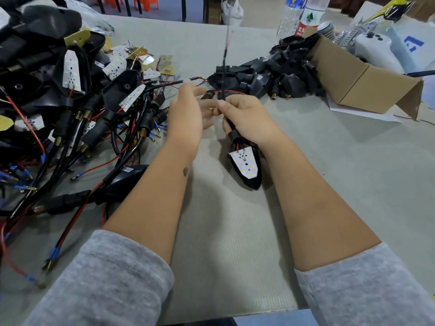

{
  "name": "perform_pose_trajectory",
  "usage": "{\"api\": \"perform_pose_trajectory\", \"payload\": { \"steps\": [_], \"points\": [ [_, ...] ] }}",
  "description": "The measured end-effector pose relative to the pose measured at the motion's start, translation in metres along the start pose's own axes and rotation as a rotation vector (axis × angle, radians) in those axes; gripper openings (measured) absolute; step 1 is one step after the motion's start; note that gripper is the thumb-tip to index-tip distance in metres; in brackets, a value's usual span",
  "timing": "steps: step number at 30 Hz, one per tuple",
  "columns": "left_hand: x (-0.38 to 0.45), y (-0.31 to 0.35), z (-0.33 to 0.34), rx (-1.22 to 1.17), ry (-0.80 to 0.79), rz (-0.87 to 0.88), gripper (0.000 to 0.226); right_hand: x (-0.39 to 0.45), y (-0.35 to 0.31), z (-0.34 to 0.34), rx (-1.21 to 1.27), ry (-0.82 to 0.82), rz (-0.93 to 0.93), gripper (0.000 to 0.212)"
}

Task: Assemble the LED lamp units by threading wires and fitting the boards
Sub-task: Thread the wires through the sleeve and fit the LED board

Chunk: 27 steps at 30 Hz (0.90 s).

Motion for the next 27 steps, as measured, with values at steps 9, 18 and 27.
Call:
{"api": "perform_pose_trajectory", "payload": {
  "steps": [9,18,27],
  "points": [
    [0.004,0.003,-0.004,-0.418,-0.148,-0.026,0.037,-0.017,-0.004,0.024,0.089,-0.323,0.07,0.026],
    [0.007,0.006,-0.014,-0.401,-0.056,0.035,0.026,-0.016,-0.002,0.023,0.099,-0.312,0.057,0.006],
    [0.001,0.012,-0.016,-0.52,-0.015,0.095,0.027,-0.017,-0.002,0.024,0.253,-0.322,0.094,0.023]
  ]
}}
Point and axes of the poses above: each hand's wrist, its own x-axis towards the middle knuckle, its own z-axis out of the palm, y = z × x, the point moved 10 cm from there along x, towards the middle knuckle, and after that the axes turned 9 degrees about -z, right-handed, at the moved point
